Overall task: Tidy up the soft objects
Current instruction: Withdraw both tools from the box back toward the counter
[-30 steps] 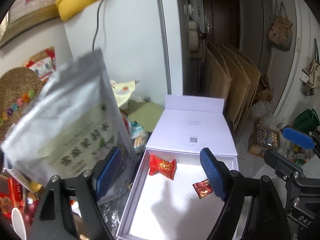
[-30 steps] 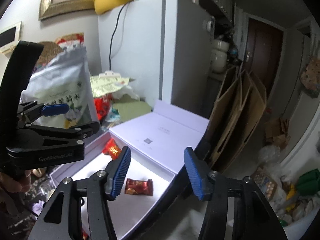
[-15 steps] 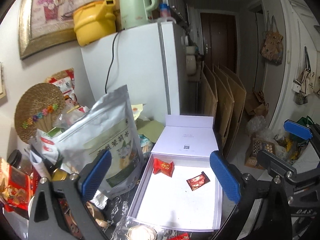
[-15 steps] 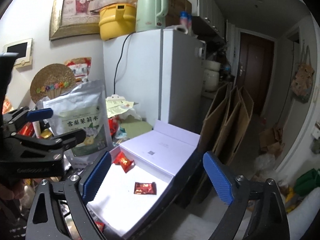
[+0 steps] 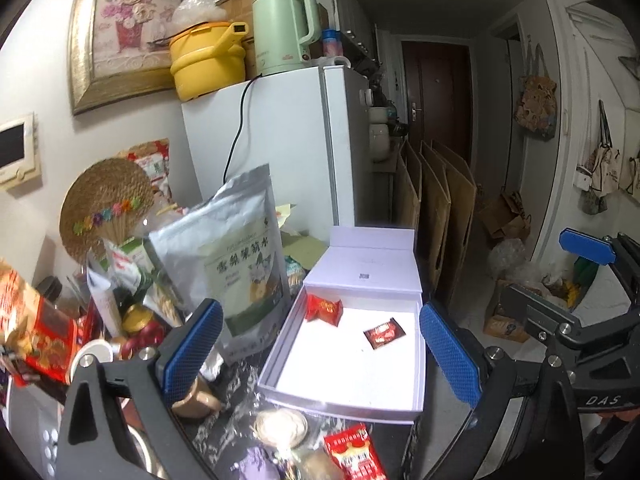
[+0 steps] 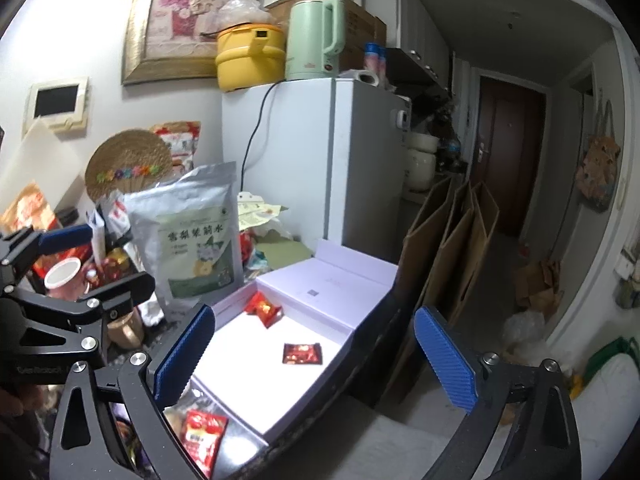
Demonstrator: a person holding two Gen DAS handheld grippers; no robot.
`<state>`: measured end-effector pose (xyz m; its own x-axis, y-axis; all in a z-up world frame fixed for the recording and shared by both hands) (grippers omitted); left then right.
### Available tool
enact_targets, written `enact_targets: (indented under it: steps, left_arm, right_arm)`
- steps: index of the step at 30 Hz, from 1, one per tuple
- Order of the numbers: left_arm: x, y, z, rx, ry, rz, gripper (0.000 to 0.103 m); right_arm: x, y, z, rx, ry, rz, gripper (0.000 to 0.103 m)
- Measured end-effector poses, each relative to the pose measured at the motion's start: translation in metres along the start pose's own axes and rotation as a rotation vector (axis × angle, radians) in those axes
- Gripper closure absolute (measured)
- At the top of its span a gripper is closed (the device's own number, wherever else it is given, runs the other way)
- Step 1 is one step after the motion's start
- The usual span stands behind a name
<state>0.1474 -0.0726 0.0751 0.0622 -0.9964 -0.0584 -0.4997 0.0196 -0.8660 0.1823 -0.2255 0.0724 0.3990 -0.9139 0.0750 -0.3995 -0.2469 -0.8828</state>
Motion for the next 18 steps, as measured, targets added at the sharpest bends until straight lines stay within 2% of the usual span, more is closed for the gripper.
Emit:
enact_targets:
  steps: [18]
  left_arm:
    - [-0.017,0.057,-0.030,-0.054,0.006,-0.030,0.003]
  right_arm:
    - [-0.038,0.057,-0.032,-0.028,-0.035,-0.002,0.001]
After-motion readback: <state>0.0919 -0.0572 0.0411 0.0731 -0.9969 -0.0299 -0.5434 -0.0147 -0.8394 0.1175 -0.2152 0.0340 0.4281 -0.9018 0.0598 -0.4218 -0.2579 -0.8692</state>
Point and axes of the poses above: each gripper's, at about its wrist camera, not at the fingertips, and z roughly the way its jaws point, x to its right, y to its underside, the point moved 4 cm from there along z, roughly the way its jaws point, and after that the axes turned 1 degree about -z, right-handed, at the moved point
